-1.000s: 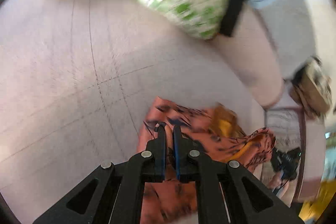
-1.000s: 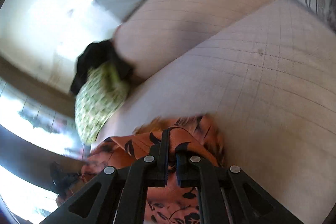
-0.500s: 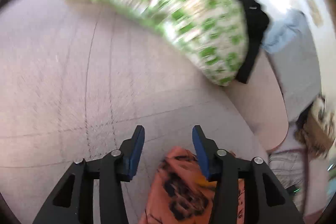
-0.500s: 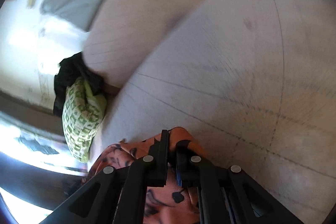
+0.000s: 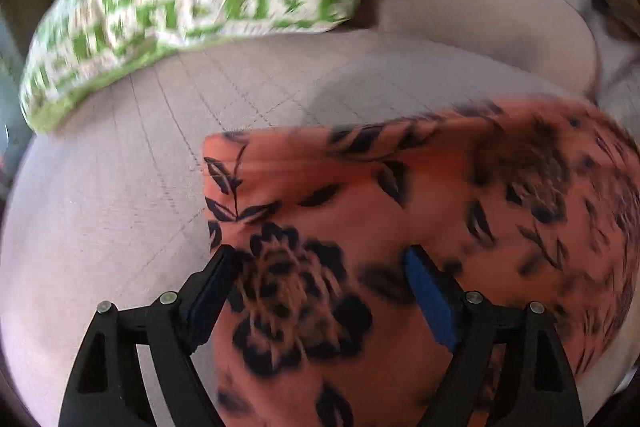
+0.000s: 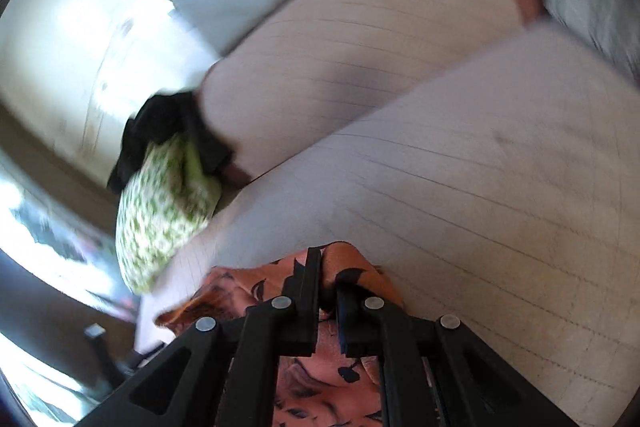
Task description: Fold small clothes
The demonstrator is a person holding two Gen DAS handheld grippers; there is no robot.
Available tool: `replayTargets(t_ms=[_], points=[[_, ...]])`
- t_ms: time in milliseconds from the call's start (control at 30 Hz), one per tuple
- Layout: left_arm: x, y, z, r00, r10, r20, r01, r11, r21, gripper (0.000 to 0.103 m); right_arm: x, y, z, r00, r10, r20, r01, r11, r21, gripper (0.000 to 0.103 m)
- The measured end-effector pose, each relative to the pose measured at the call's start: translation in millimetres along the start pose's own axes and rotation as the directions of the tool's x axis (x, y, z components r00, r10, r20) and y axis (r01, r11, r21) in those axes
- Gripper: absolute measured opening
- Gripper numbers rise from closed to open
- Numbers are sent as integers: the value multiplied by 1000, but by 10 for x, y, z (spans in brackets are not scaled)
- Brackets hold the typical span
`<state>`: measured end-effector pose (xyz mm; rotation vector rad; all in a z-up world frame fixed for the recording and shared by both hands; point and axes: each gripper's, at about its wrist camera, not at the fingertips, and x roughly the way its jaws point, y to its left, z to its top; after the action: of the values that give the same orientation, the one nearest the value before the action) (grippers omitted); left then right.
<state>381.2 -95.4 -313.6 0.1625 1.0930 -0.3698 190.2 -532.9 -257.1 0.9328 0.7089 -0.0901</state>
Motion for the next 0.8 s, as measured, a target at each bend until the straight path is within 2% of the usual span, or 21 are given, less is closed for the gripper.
replayTargets(t_ms=[33, 100, 167, 200, 267, 300, 333, 367, 400, 433, 500, 567, 600, 633, 700, 733, 800], points=[[42, 76, 73, 1000, -26, 2, 26, 998, -60, 87, 19, -81, 13, 1000, 24, -6, -24, 999, 39, 8], [96, 141, 194, 999, -32, 5, 32, 992, -121, 87, 53, -227, 29, 994, 104, -35, -100, 990, 98, 8], [184, 206, 275, 999, -25, -19, 22, 986, -163, 88, 153, -427, 29, 971, 236, -47, -221, 950, 219, 9], [238, 229, 278, 999, -19, -29, 14, 985, -170, 88, 237, -552, 13, 956, 292, -42, -266, 915, 304, 13], [332, 237, 211, 999, 38, -19, -40, 989, -140, 92, 295, -701, 7, 948, 319, 2, -297, 880, 370, 26], [352, 242, 166, 999, 39, -5, -39, 990, -139, 92, 275, -749, 19, 947, 318, 35, -308, 875, 374, 37], [312, 257, 103, 999, 30, 28, -26, 988, -151, 92, 182, -857, 51, 941, 316, 120, -338, 858, 386, 63], [283, 275, 79, 998, 28, 48, -20, 986, -164, 92, 105, -932, 59, 932, 307, 192, -360, 841, 404, 77], [259, 280, 62, 998, 35, 50, -26, 985, -170, 92, -29, -1030, 46, 913, 275, 303, -388, 814, 431, 88], [239, 270, 53, 997, 49, 52, -39, 985, -168, 92, -121, -1043, 44, 903, 246, 351, -388, 817, 426, 88], [160, 145, 46, 992, 107, 64, -98, 986, -136, 92, -152, -831, 146, 948, 189, 255, -270, 905, 330, 85], [-9, -13, 49, 982, 163, 99, -155, 984, -88, 92, -100, -323, 76, 987, 68, 147, -82, 992, 96, 76], [-127, -74, 21, 977, 171, 126, -163, 984, -70, 92, 7, -37, -37, 996, -2, 84, 5, 999, -34, 64], [-238, -157, -19, 972, 172, 161, -165, 985, -55, 92, 131, 164, -161, 999, -41, 27, 44, 991, -124, 52], [-378, -219, -133, 961, 200, 192, -195, 980, -47, 93, 392, 432, -415, 994, -93, -60, 76, 969, -234, 39], [-397, -234, -167, 952, 235, 196, -229, 972, -51, 93, 528, 527, -521, 988, -137, -77, 111, 955, -274, 39], [-355, -197, -242, 949, 258, 181, -250, 966, -66, 94, 720, 605, -653, 980, -190, -62, 163, 939, -304, 39]])
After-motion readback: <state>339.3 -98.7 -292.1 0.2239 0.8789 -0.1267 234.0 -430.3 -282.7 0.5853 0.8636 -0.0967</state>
